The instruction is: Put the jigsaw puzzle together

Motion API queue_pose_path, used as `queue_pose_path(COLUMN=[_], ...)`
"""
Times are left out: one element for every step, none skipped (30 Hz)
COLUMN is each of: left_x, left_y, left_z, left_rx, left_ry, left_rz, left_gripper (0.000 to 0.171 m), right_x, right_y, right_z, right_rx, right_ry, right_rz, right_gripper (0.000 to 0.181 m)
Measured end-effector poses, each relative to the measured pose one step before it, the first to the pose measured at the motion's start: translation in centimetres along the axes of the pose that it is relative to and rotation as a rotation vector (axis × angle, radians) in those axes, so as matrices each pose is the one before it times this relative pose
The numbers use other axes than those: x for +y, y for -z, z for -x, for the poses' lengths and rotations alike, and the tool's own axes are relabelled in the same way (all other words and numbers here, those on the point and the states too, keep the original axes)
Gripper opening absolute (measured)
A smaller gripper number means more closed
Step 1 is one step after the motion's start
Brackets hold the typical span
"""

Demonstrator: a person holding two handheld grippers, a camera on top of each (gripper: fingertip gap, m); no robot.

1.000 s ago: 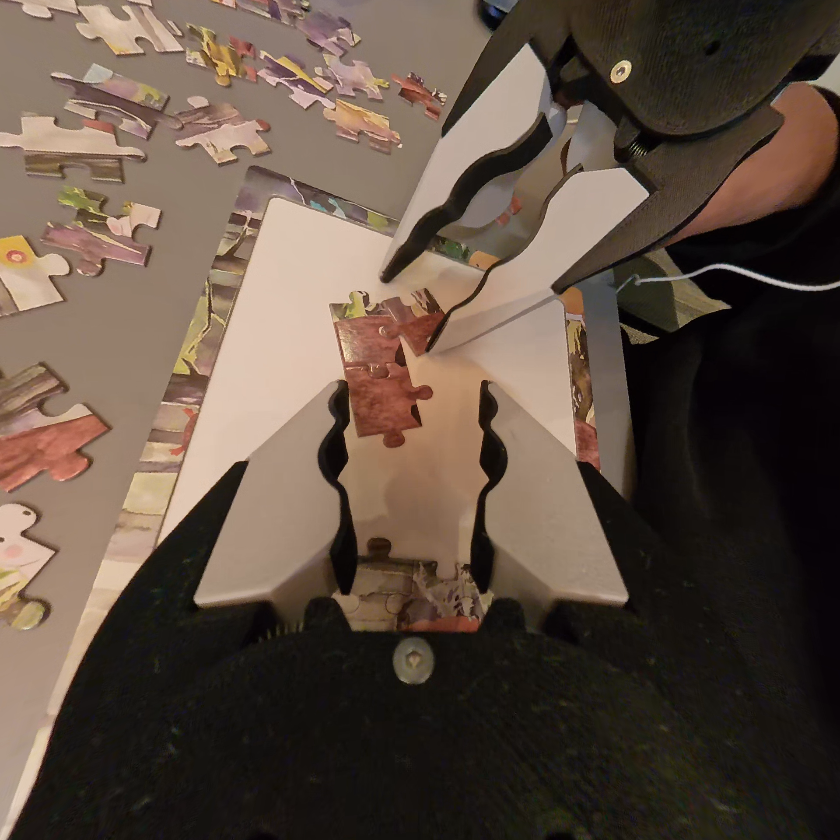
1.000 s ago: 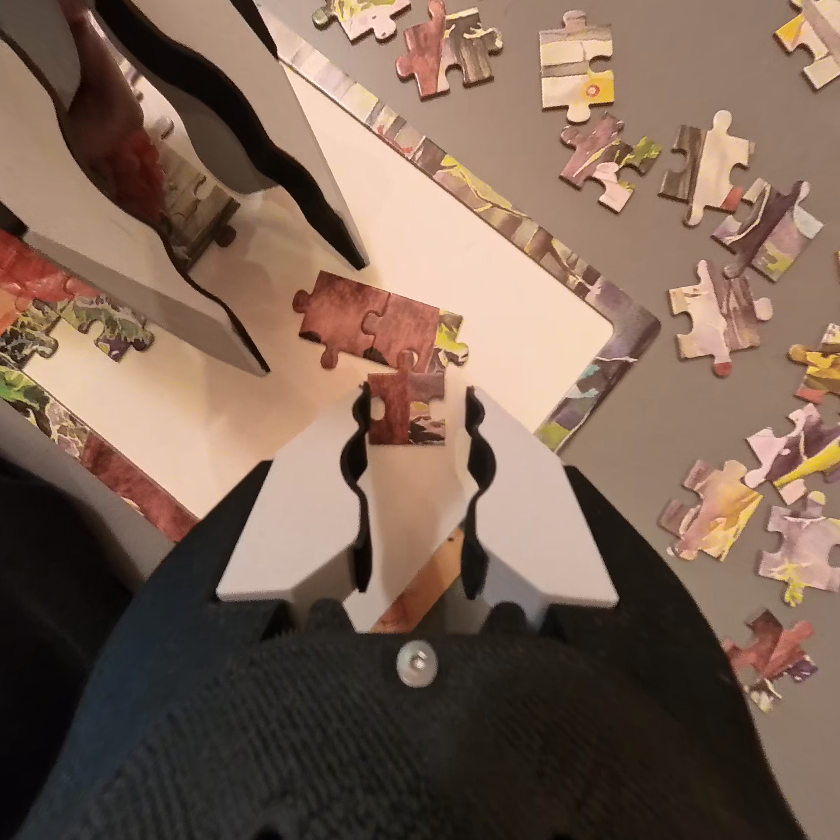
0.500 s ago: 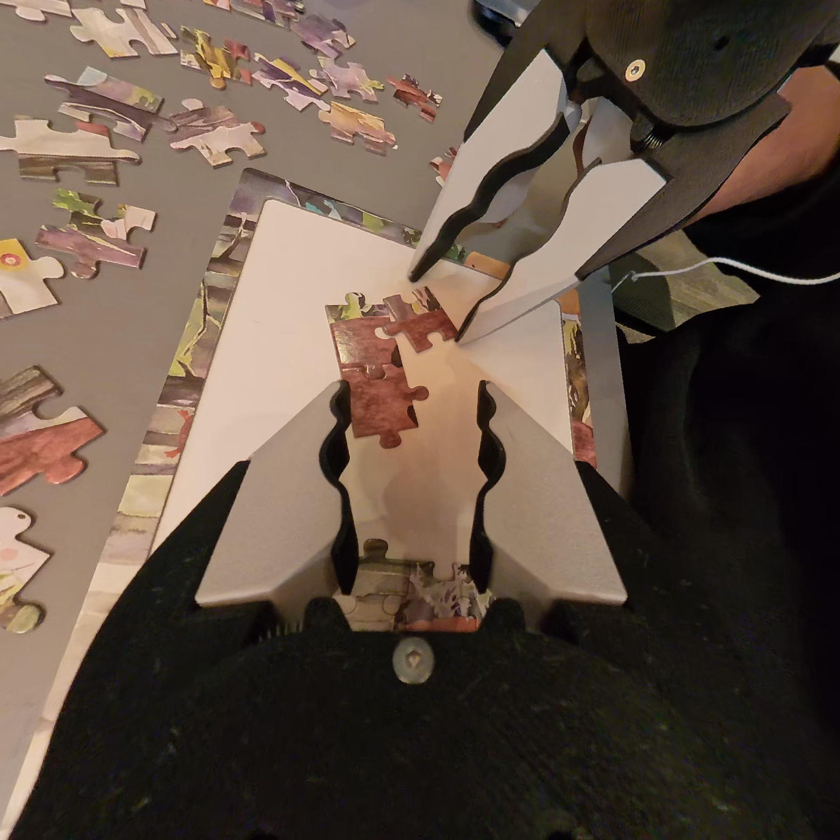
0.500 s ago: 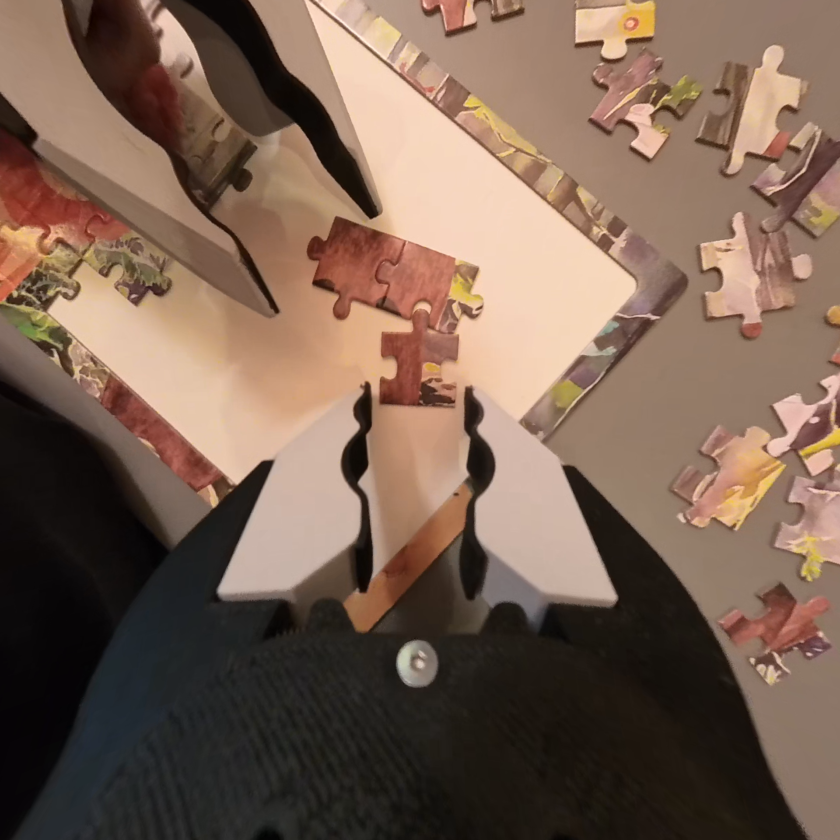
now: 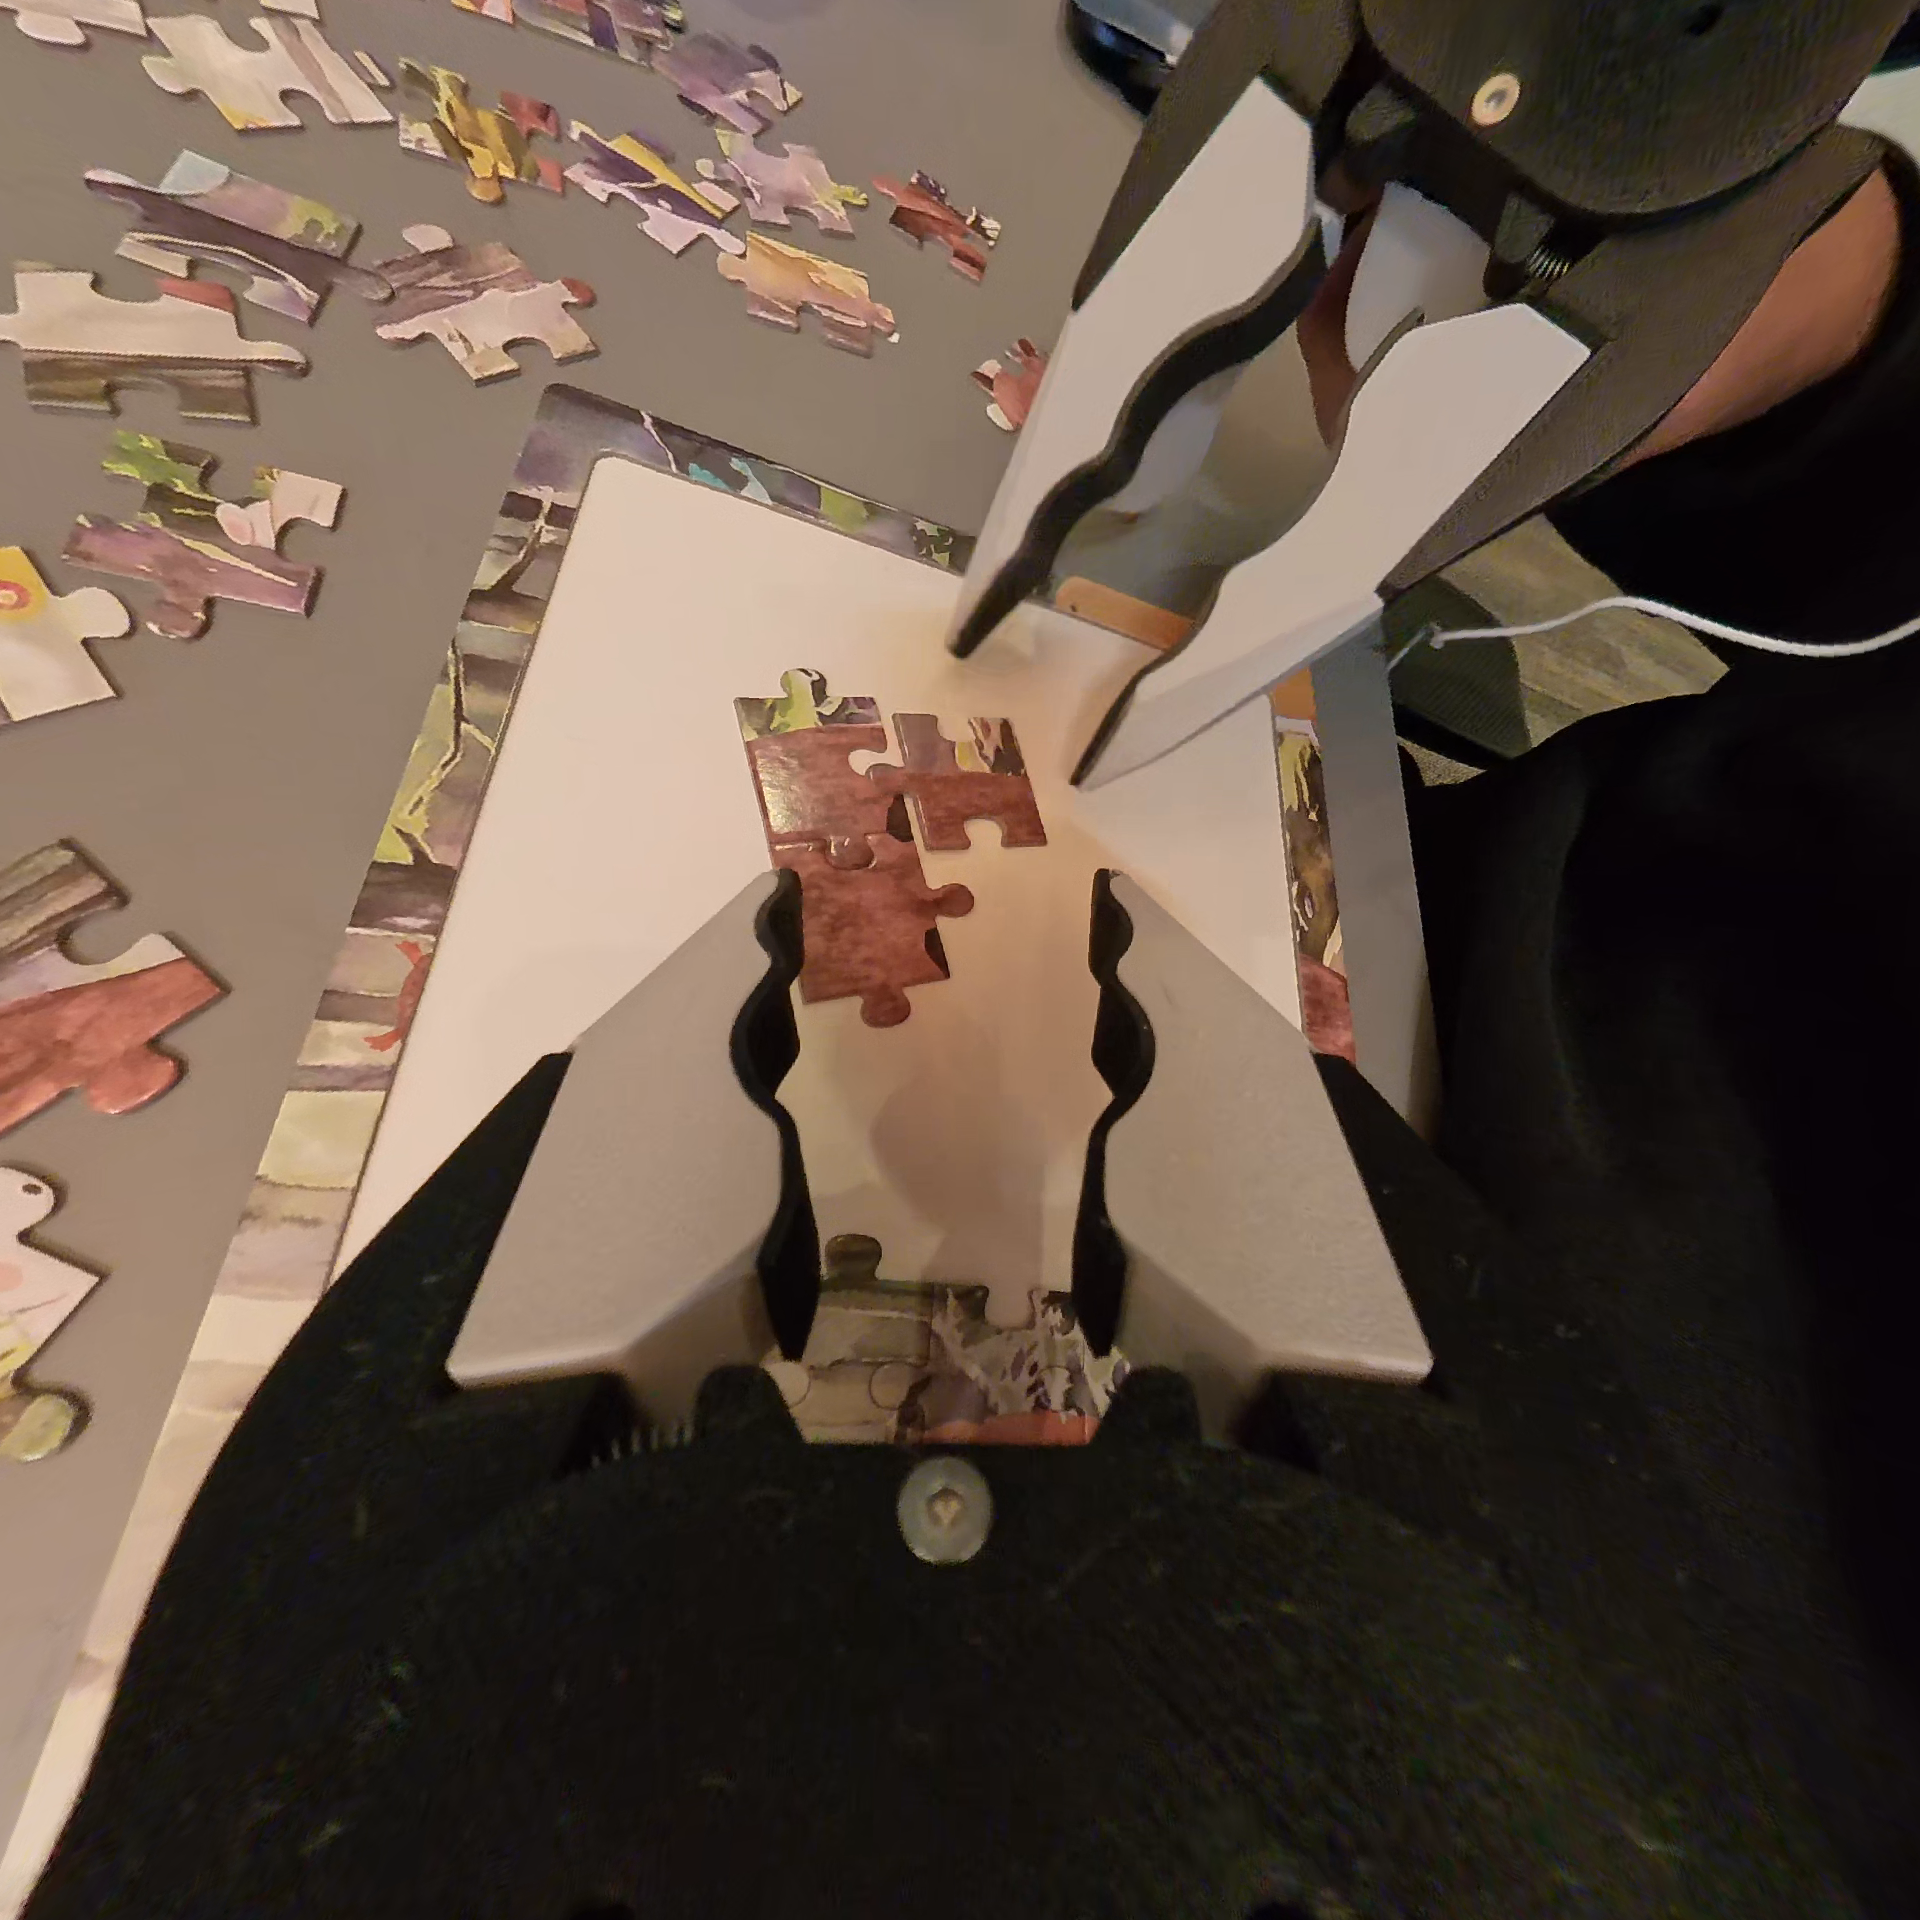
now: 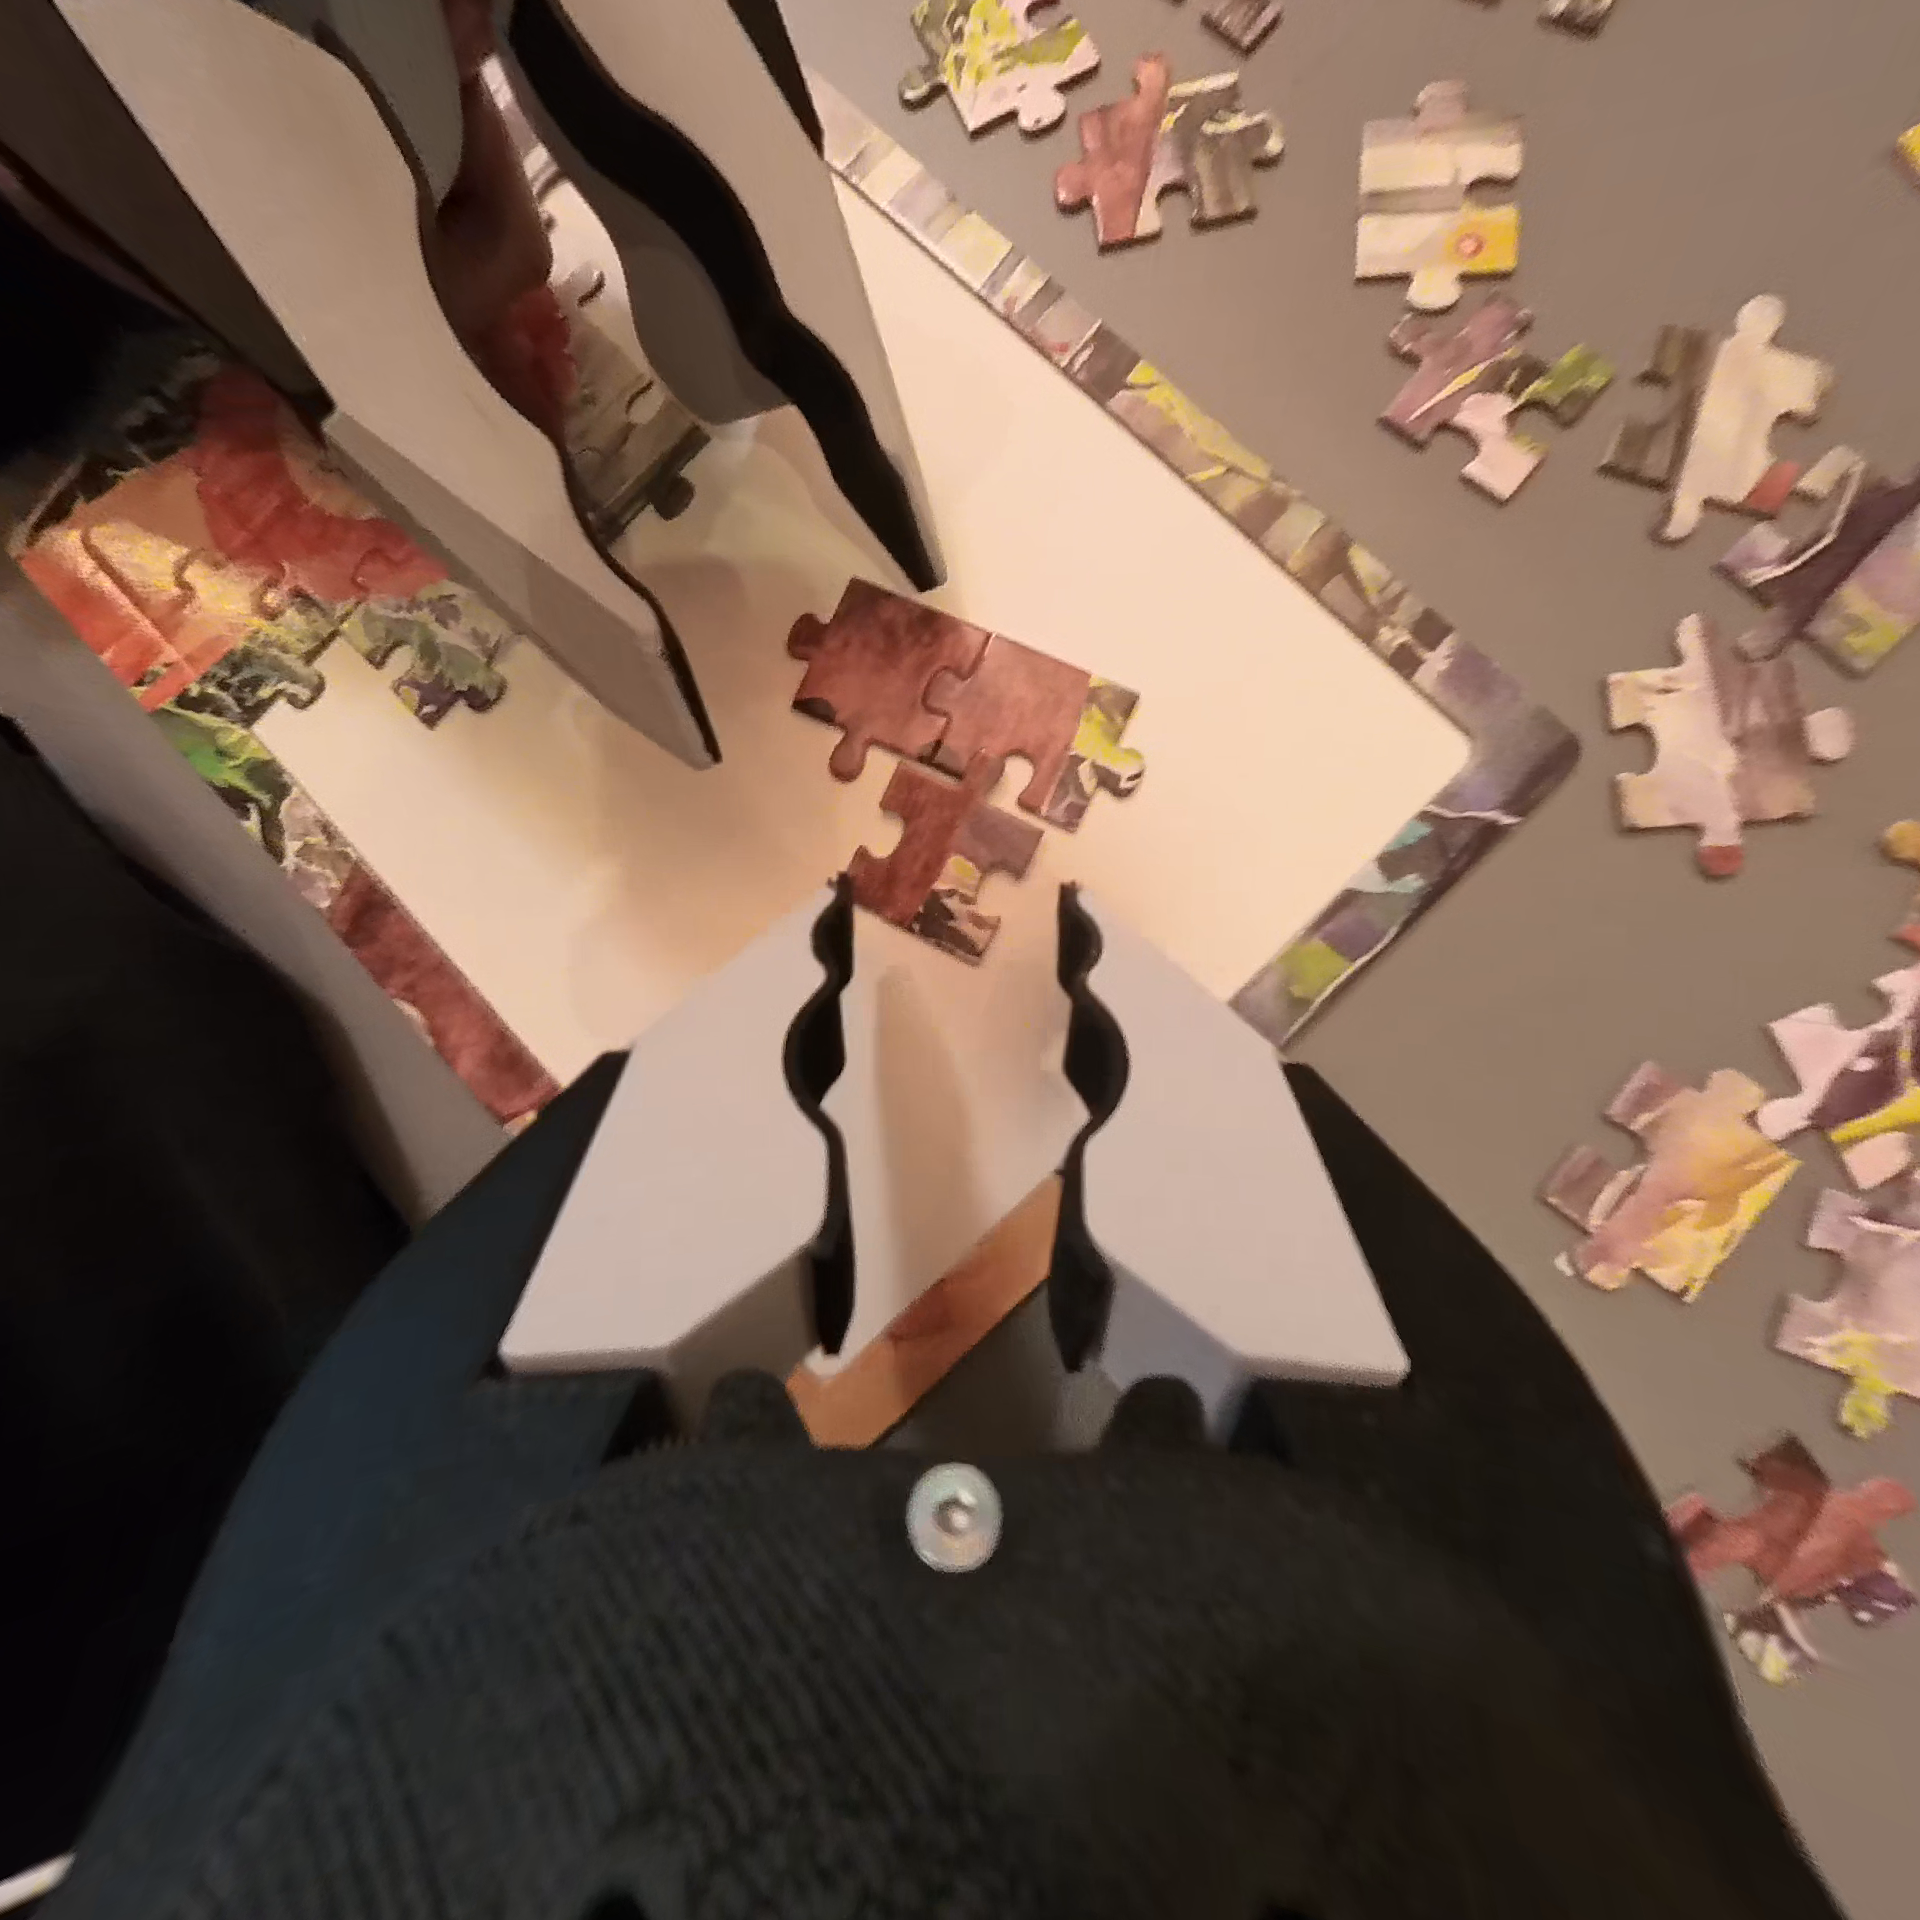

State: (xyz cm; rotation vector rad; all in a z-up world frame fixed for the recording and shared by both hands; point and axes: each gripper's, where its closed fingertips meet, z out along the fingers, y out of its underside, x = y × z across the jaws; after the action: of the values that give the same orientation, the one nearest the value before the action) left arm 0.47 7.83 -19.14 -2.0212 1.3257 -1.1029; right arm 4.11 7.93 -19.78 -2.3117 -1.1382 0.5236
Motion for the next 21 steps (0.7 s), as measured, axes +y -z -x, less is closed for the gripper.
queue_pose_path(left_x=[-0.003,0.003,0.002,-0.005,-0.009,-0.014,-0.023,-0.032,-0.021,-0.02,-0.002,-0.002,0.022,0.003,0.015,0.032,0.036,0.049,0.039,0.019,0.014], left_y=[-0.001,-0.001,0.001,-0.003,0.016,0.016,0.024,0.016,0.019,0.008,-0.001,0.001,-0.008,-0.017,-0.014,-0.023,-0.019,-0.03,-0.028,-0.026,-0.016], left_z=[-0.008,-0.007,0.002,0.006,0.002,0.007,-0.005,0.002,-0.011,0.005,-0.001,0.009,0.006,0.004,0.013,0.004,0.009,0.005,-0.005,0.009,0.0], left_rx=[0.0007,0.0,-0.0001,-0.0003,-0.0002,0.0001,0.0002,0.0001,0.0005,0.0002,0.0,0.0,-0.0001,0.0002,0.0,0.0,0.0003,0.0001,0.0003,-0.0003,-0.0003], left_ry=[-0.0002,-0.0002,-0.0002,-0.0001,0.0002,0.0002,0.0001,0.0003,0.0001,0.0001,0.0001,0.0001,0.0004,0.0003,0.0003,0.0005,0.0004,0.0004,-0.0004,-0.0004,-0.0007], left_rz=[-0.00019,-0.00005,0.00013,-0.00037,-0.00082,-0.00089,-0.00166,-0.0017,-0.00118,-0.00093,-0.00012,0.00014,0.00048,0.00072,0.0007,0.00142,0.00199,0.00249,0.00201,0.00144,0.00092], left_gripper=[0.054,0.054,0.054,0.054,0.054,0.054,0.054,0.054,0.054,0.054,0.054,0.054,0.054,0.054,0.054,0.054,0.054,0.054,0.054,0.054,0.054], right_x=[-0.237,-0.175,-0.145,-0.079,0.006,0.099,0.174,0.208,0.183,-0.029,-0.038,0.01,0.0,0.013,0.024,0.017,0.031,0.035,0.049,0.056,0.056], right_y=[-0.086,-0.178,-0.231,-0.259,-0.248,-0.222,-0.19,-0.178,-0.159,-0.022,0.007,0.003,0.018,0.034,0.024,0.021,0.019,0.032,0.04,0.056,0.042], right_z=[-0.105,0.038,0.186,0.214,0.126,-0.009,-0.103,-0.068,-0.025,0.056,0.126,0.066,0.015,-0.032,-0.053,-0.048,-0.056,-0.093,-0.116,-0.1,-0.103], right_rx=[0.0105,0.0022,-0.0053,-0.0057,0.0,0.0083,0.0135,0.011,0.0066,0.0017,-0.0053,-0.0025,0.0003,0.003,0.0039,0.0019,0.0027,0.0045,0.0047,0.0036,0.0038], right_ry=[0.0109,0.0072,0.0087,0.013,0.0171,0.0196,0.0199,0.0184,0.0144,0.0097,0.0054,0.0024,0.0014,0.0016,0.0011,-0.0009,-0.002,-0.0023,-0.0034,-0.0042,-0.0048], right_rz=[-0.0121,-0.0091,-0.0076,-0.0055,-0.0016,0.0021,0.0052,0.0074,0.0053,-0.0066,-0.0059,-0.0019,-0.0012,0.0005,0.0019,0.0013,0.0013,0.0018,0.0024,0.0029,0.0033], right_gripper=[0.039,0.043,0.046,0.047,0.048,0.048,0.048,0.048,0.048,0.047,0.042,0.042,0.038,0.037,0.038,0.037,0.037,0.037,0.037,0.036,0.036])
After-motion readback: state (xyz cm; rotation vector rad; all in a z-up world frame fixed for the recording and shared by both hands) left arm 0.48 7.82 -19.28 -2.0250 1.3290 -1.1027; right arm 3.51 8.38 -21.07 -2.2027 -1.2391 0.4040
